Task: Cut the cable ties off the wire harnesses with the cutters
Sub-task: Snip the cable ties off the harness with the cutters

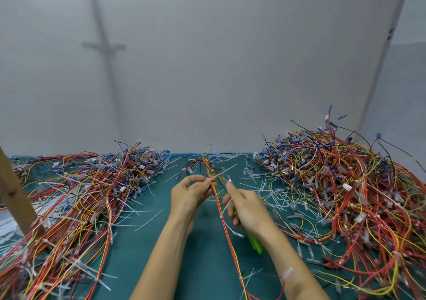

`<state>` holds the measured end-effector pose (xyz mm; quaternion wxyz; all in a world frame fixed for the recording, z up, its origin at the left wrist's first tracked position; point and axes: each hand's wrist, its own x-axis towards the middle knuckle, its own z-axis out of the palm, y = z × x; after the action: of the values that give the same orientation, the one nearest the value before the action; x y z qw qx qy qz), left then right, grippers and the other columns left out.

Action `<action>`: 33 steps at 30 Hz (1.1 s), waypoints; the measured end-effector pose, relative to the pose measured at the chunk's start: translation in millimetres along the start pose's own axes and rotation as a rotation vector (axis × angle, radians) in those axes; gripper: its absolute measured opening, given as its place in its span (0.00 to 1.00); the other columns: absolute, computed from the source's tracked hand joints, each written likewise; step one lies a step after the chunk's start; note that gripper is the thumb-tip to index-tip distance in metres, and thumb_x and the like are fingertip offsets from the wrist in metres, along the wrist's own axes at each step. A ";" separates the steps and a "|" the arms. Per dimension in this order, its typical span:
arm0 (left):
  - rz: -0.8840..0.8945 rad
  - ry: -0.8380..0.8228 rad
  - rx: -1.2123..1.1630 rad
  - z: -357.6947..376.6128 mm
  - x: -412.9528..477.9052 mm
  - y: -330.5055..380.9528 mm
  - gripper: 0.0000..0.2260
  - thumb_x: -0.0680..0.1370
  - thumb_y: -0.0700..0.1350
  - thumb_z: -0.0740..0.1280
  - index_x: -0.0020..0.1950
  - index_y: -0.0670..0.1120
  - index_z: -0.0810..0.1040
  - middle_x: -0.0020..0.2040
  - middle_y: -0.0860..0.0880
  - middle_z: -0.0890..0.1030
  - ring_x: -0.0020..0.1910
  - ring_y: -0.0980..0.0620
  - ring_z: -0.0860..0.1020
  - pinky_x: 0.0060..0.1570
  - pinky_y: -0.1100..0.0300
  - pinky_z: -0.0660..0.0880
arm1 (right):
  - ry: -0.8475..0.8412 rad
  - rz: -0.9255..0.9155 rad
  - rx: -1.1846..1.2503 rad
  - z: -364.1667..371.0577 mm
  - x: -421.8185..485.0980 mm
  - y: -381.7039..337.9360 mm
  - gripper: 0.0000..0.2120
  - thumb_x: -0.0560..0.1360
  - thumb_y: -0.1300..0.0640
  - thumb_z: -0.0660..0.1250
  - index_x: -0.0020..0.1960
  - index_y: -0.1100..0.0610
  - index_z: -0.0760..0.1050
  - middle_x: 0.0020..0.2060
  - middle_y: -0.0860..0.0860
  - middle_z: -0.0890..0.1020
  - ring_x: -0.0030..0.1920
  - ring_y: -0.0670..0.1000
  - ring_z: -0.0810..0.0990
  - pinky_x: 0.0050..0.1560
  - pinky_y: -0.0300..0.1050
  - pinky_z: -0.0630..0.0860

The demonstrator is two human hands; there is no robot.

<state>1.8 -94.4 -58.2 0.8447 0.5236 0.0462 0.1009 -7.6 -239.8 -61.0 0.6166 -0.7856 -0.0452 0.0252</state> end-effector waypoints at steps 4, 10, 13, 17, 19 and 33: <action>0.025 0.001 0.022 -1.3 1.3 0.2 0.06 0.74 0.31 0.70 0.44 0.40 0.76 0.41 0.41 0.86 0.38 0.52 0.84 0.41 0.64 0.81 | 0.004 -0.076 -0.295 5.7 -1.1 6.4 0.28 0.80 0.36 0.54 0.34 0.56 0.74 0.30 0.51 0.80 0.36 0.55 0.80 0.42 0.47 0.74; 0.057 -0.042 0.086 1.6 0.4 -1.3 0.05 0.73 0.31 0.71 0.44 0.39 0.77 0.38 0.42 0.85 0.36 0.52 0.83 0.39 0.64 0.80 | 0.080 -0.155 -0.462 10.9 -4.3 8.1 0.27 0.81 0.37 0.50 0.33 0.53 0.70 0.34 0.49 0.78 0.45 0.59 0.77 0.44 0.50 0.69; 0.070 -0.064 0.110 3.4 -1.0 -0.6 0.06 0.73 0.30 0.71 0.44 0.39 0.77 0.37 0.43 0.85 0.35 0.51 0.83 0.38 0.64 0.80 | 0.123 -0.188 -0.474 9.5 -4.1 8.0 0.25 0.81 0.37 0.50 0.34 0.52 0.69 0.33 0.49 0.79 0.44 0.59 0.77 0.42 0.49 0.66; 0.083 -0.071 0.149 5.0 -1.9 -0.4 0.06 0.73 0.32 0.72 0.44 0.40 0.77 0.38 0.42 0.85 0.36 0.51 0.83 0.41 0.60 0.82 | 0.147 -0.202 -0.471 9.4 -3.5 10.0 0.26 0.81 0.37 0.51 0.33 0.52 0.68 0.35 0.54 0.79 0.43 0.60 0.76 0.40 0.49 0.65; 0.089 -0.074 0.172 5.1 -2.3 -0.5 0.07 0.72 0.32 0.73 0.43 0.40 0.77 0.38 0.43 0.85 0.37 0.50 0.83 0.46 0.57 0.82 | 0.150 -0.208 -0.470 9.9 -3.6 10.3 0.26 0.81 0.37 0.51 0.32 0.52 0.68 0.33 0.53 0.78 0.41 0.60 0.75 0.40 0.49 0.64; 0.098 -0.091 0.189 7.0 -3.9 -1.1 0.06 0.73 0.31 0.72 0.45 0.37 0.76 0.39 0.42 0.85 0.37 0.50 0.84 0.40 0.62 0.80 | 0.125 -0.210 -0.414 5.0 -0.7 13.6 0.30 0.81 0.37 0.51 0.33 0.56 0.76 0.30 0.53 0.82 0.39 0.56 0.80 0.46 0.52 0.75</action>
<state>-0.6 -101.8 -56.1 0.7867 0.6068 -0.0084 0.1136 -8.2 -238.2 -75.4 0.4433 -0.8862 -0.0926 -0.0978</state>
